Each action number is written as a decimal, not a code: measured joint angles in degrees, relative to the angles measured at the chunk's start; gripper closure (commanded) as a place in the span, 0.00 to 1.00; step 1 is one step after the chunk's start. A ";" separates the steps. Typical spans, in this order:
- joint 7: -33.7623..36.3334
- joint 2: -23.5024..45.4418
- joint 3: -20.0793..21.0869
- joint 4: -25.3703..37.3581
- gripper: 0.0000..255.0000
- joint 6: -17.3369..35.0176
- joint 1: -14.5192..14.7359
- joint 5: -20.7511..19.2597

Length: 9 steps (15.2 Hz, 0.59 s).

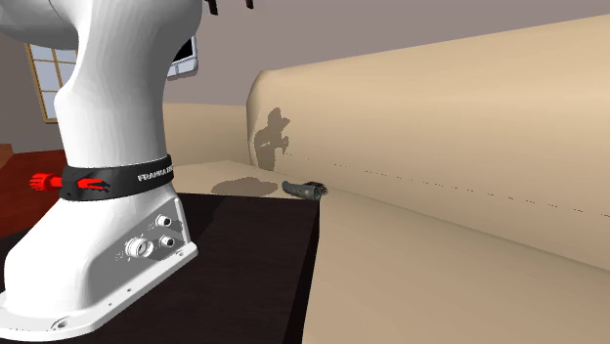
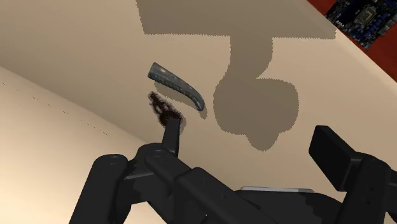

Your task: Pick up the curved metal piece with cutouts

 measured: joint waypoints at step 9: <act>-11.22 5.38 -5.92 -7.97 0.00 12.97 1.39 -3.10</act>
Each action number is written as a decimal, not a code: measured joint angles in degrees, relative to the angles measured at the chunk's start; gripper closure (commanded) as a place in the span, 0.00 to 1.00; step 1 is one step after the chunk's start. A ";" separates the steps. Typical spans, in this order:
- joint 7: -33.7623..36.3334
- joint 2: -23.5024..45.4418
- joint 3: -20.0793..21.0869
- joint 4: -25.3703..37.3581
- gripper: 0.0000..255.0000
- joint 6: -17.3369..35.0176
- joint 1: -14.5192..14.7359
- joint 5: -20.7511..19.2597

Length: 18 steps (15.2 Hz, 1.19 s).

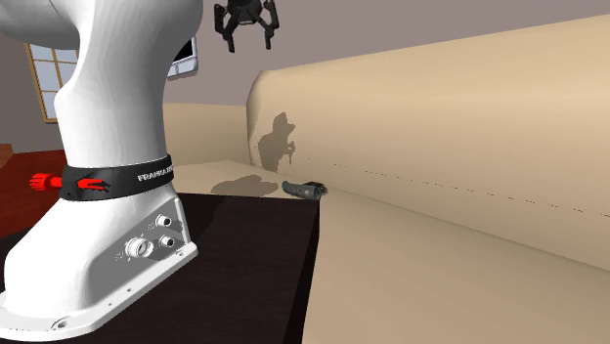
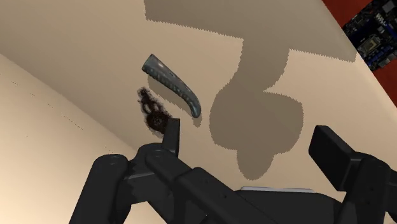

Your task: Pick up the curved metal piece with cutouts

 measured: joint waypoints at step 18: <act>-34.79 37.11 -13.81 -0.28 0.00 35.60 6.01 4.77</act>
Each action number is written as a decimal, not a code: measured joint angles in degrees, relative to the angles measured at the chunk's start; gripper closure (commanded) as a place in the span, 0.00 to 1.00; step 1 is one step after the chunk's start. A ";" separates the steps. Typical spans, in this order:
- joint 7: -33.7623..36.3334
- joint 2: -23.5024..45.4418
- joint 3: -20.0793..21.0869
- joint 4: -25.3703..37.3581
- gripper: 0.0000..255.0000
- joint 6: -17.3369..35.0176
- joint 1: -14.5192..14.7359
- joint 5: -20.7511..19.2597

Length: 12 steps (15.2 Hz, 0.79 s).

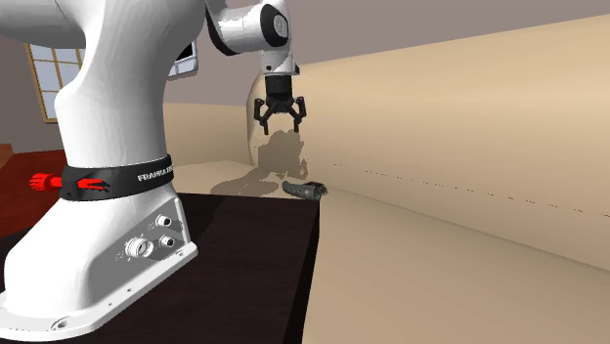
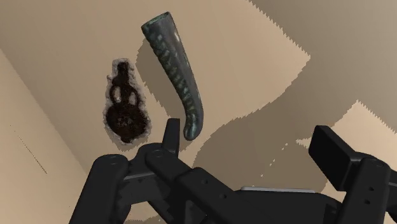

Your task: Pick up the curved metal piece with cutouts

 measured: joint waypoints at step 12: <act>-28.27 30.03 9.08 14.92 0.00 12.66 -7.78 15.28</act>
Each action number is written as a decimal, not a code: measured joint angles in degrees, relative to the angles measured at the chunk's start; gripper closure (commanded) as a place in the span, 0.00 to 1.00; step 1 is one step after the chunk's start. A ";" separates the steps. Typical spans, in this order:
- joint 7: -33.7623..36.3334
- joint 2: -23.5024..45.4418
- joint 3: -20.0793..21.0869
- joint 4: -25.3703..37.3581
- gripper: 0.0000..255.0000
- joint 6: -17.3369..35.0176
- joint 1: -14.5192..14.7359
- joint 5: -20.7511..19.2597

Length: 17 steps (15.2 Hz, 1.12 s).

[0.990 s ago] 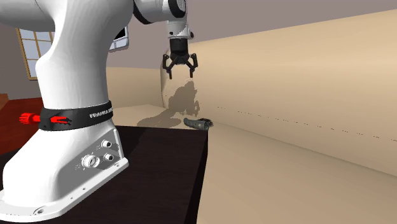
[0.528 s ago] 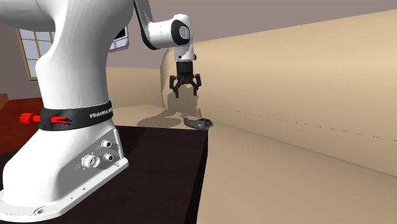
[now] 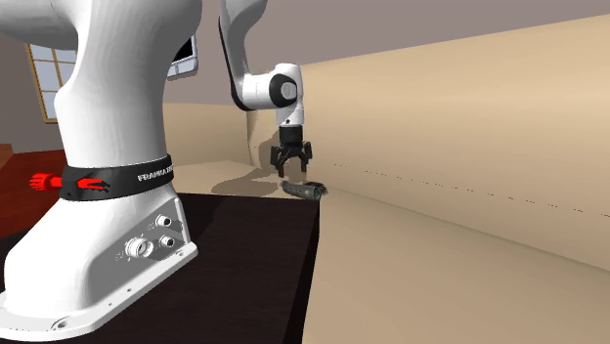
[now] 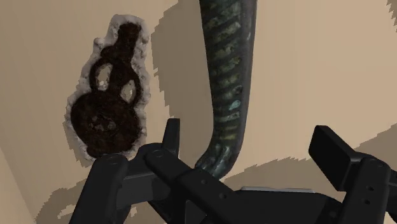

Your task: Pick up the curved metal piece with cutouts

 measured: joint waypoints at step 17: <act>-3.50 9.86 3.86 5.16 1.00 4.55 -3.05 1.59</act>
